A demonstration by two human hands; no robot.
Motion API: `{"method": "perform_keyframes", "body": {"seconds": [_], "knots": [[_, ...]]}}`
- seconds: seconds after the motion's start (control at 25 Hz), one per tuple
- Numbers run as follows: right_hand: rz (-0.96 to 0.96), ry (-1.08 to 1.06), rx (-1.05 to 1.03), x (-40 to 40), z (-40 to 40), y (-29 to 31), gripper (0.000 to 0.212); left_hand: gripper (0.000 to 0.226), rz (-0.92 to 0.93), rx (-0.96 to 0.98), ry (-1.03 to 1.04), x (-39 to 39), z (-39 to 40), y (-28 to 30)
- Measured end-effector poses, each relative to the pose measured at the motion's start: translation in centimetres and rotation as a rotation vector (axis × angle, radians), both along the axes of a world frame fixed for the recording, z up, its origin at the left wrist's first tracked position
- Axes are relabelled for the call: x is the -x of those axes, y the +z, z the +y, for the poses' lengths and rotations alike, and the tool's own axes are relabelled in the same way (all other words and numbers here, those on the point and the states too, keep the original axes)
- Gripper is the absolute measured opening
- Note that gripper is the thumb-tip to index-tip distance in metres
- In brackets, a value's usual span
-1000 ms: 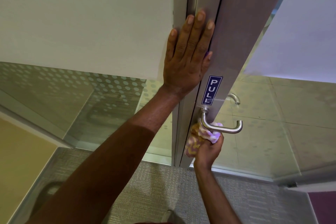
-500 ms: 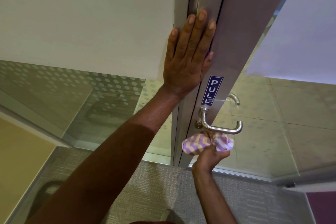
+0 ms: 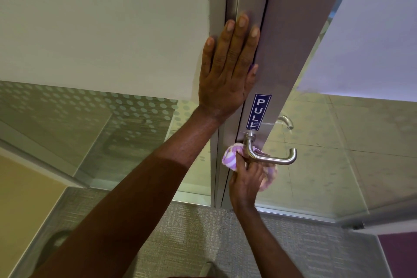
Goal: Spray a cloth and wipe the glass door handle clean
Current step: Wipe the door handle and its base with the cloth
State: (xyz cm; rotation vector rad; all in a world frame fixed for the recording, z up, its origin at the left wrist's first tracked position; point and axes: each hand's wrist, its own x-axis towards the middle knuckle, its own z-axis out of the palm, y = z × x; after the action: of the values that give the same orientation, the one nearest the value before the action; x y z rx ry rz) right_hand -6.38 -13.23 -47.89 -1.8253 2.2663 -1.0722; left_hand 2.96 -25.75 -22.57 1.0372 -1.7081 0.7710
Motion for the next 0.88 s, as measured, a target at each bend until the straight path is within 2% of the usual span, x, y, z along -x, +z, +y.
{"method": "perform_keyframes", "body": {"seconds": [0.12,0.2,0.32,0.36,0.52,0.72,0.76,0.88], "knots": [[0.077,0.058,-0.022,0.6,-0.3,-0.1,0.08,0.053,-0.003,0.0,-0.005,0.0,0.0,0.0],[0.055,0.043,-0.03,1.7,-0.2,-0.7,0.076,0.053,-0.008,-0.004,-0.001,0.0,0.1,0.1],[-0.259,-0.149,-0.102,3.3,0.3,-1.3,0.072,0.054,-0.013,-0.003,0.005,0.0,0.0,0.1],[-0.285,-0.161,-0.099,3.5,0.4,-1.4,0.072,0.054,-0.01,-0.001,0.008,0.0,0.0,0.1],[-0.102,0.03,0.026,1.9,0.0,-0.6,0.073,0.054,0.0,0.009,0.021,0.0,-0.1,-0.1],[0.003,0.17,0.057,3.2,-0.3,-0.8,0.075,0.052,0.009,0.01,0.032,0.0,-0.1,0.0],[-0.045,0.175,0.059,3.7,-0.2,-1.1,0.072,0.052,0.012,0.005,0.034,0.0,0.0,0.1],[-0.441,0.008,0.086,2.5,0.0,-0.5,0.052,0.051,0.016,-0.001,0.036,0.0,0.1,0.1]]}}
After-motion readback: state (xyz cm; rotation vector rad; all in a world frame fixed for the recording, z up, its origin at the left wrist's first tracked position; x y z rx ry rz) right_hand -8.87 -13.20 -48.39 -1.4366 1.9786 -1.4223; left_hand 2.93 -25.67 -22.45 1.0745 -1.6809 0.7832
